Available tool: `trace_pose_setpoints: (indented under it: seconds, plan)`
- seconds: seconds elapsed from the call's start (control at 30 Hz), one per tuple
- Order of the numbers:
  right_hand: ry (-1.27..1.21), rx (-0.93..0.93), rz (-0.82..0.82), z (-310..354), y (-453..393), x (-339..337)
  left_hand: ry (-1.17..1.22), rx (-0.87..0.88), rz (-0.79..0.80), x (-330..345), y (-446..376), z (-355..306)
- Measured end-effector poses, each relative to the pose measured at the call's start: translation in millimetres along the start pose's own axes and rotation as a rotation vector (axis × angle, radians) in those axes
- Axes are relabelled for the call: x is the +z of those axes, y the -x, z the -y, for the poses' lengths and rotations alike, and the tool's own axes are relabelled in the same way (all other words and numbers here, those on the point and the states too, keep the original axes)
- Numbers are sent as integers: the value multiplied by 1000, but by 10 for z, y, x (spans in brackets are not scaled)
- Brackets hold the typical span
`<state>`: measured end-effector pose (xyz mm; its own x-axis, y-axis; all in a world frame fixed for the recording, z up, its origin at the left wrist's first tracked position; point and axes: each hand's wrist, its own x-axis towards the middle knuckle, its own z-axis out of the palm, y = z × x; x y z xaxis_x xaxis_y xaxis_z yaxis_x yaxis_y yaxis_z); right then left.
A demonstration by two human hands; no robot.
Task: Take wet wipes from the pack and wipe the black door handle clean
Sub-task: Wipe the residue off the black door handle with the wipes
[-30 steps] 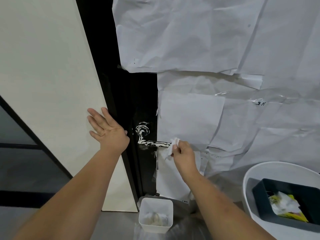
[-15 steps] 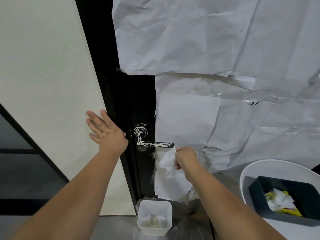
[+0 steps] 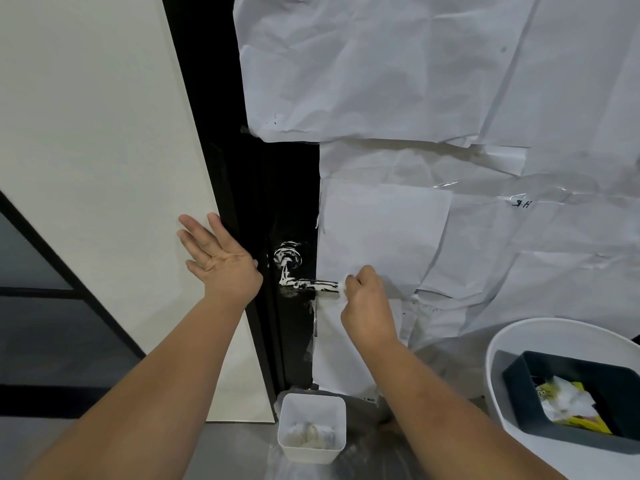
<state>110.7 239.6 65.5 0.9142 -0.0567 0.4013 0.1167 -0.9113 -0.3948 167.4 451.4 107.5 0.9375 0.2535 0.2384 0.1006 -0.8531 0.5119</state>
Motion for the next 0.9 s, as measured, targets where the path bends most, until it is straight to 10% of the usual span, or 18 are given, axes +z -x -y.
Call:
trace_pose_setpoints:
  seconds: [0.9]
  plan:
    - [-24, -105, 10, 105, -34, -77, -12, -8, 30, -24, 5, -18]
